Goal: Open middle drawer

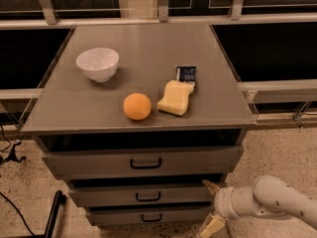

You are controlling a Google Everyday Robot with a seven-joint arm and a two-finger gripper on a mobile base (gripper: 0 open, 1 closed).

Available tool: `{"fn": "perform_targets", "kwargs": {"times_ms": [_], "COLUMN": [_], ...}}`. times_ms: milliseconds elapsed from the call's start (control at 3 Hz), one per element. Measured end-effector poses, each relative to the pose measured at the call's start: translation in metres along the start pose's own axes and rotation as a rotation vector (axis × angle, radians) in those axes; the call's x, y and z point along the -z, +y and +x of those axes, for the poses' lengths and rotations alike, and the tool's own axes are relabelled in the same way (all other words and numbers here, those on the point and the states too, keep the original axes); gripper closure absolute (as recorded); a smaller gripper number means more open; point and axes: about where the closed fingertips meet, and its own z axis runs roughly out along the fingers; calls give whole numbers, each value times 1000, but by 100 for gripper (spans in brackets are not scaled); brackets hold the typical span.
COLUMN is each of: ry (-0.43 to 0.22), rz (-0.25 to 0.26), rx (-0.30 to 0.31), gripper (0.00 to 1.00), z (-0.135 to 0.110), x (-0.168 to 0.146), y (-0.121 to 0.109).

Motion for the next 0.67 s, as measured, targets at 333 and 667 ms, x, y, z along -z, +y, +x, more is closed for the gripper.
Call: {"fn": "perform_targets", "kwargs": {"times_ms": [333,667], "ry": [5,21], "rz": [-7,-14], "rx": [26,51], "gripper": [0,0], "z": [-7,-12], "x": [-8,-16], "y": [-2,-4]}}
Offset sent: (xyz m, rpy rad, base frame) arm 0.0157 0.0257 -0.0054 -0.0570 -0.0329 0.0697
